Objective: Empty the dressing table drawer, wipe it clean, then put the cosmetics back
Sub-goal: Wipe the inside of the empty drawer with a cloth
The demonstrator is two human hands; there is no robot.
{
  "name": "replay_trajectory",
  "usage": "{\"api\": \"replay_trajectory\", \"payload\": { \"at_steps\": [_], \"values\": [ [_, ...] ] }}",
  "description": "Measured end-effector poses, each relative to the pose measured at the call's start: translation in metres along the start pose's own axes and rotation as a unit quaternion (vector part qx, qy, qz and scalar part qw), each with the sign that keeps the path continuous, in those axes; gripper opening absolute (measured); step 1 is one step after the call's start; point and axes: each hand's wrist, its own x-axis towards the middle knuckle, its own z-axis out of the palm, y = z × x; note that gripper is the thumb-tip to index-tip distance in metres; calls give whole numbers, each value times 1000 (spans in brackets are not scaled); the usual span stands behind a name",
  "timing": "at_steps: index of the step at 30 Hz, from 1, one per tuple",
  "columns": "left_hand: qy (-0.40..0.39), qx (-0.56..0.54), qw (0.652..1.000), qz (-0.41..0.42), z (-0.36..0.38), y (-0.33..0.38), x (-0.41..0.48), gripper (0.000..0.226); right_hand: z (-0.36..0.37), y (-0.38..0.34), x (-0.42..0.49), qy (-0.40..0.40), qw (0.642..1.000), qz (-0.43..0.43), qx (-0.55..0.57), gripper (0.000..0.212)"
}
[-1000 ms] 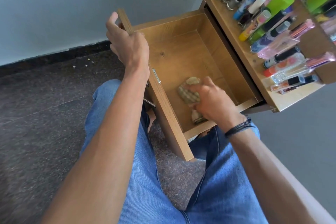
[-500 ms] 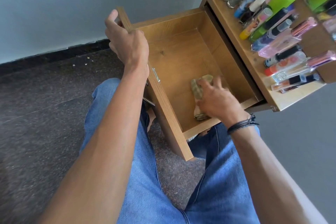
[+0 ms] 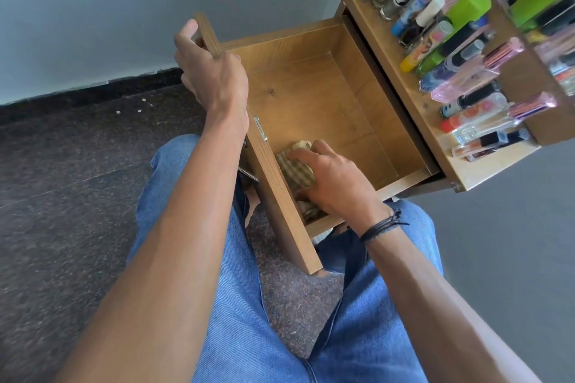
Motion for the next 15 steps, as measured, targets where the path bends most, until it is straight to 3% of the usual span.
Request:
{"api": "replay_trajectory", "payload": {
  "at_steps": [10,15],
  "values": [
    [5,5,1000,-8,0,-1,0,64,-10,-34,55,92,993,26,65,63],
    [5,2,1000,-11,-1,-2,1,62,-3,-37,49,112,993,10,24,51]
  ]
}}
